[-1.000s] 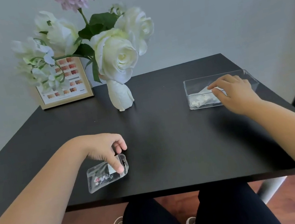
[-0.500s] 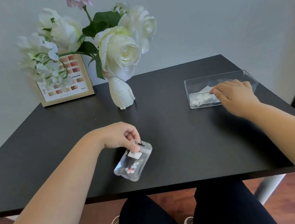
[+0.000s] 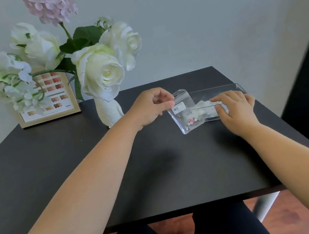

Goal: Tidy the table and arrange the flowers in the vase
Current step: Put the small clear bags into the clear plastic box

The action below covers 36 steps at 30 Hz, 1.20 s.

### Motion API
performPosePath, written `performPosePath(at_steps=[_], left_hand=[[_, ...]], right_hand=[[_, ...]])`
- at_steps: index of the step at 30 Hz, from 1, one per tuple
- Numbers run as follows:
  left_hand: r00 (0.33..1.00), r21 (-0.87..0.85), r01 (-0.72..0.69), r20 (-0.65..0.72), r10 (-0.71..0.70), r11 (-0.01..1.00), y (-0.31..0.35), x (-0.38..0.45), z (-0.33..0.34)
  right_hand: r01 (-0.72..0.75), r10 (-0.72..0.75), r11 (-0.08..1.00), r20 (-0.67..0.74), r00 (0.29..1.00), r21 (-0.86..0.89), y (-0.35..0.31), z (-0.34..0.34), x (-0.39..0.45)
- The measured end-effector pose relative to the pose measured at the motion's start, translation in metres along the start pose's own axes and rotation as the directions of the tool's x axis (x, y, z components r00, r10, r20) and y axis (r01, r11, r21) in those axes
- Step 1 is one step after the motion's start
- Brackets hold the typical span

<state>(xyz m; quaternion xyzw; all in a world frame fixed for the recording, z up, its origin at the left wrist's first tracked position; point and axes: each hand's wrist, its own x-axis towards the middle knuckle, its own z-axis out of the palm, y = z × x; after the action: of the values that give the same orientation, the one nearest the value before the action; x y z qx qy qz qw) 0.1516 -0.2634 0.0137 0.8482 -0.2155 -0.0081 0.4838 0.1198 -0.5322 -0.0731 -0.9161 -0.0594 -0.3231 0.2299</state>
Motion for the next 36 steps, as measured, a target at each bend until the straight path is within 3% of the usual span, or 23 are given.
performPosePath(at_steps=[4,8,16,22,25,28,36], left_hand=[[0.989,-0.083,-0.051,-0.145,0.039,0.995,0.018,0.039,0.025],[0.973,-0.077,-0.038,-0.23,0.019,0.996,0.027,0.068,0.051],[0.992,0.066,0.077,-0.109,-0.07,0.995,0.027,0.079,0.109],[0.997,0.401,0.046,0.045,-0.07,0.915,0.027,0.079,0.12],[0.999,0.503,-0.002,-0.027,0.018,0.865,0.025,0.075,0.11],[0.996,0.506,-0.02,-0.068,0.064,0.862,0.008,0.07,0.089],[0.992,0.426,0.028,0.098,-0.077,0.904,-0.035,0.047,0.075]], right_hand=[[-0.124,0.137,0.982,-0.087,0.987,0.139,0.007,-0.007,0.001],[-0.137,0.159,0.973,-0.109,0.981,0.184,0.009,-0.01,0.001],[-0.279,0.331,0.887,-0.085,0.94,0.367,0.01,-0.014,0.003],[-0.31,0.375,0.861,-0.091,0.923,0.402,0.009,-0.017,0.005],[-0.294,0.361,0.865,-0.098,0.927,0.408,0.013,-0.016,0.004],[-0.32,0.374,0.861,-0.066,0.925,0.396,0.02,-0.013,0.004],[-0.431,0.441,0.784,0.089,0.893,0.447,0.026,-0.005,0.008]])
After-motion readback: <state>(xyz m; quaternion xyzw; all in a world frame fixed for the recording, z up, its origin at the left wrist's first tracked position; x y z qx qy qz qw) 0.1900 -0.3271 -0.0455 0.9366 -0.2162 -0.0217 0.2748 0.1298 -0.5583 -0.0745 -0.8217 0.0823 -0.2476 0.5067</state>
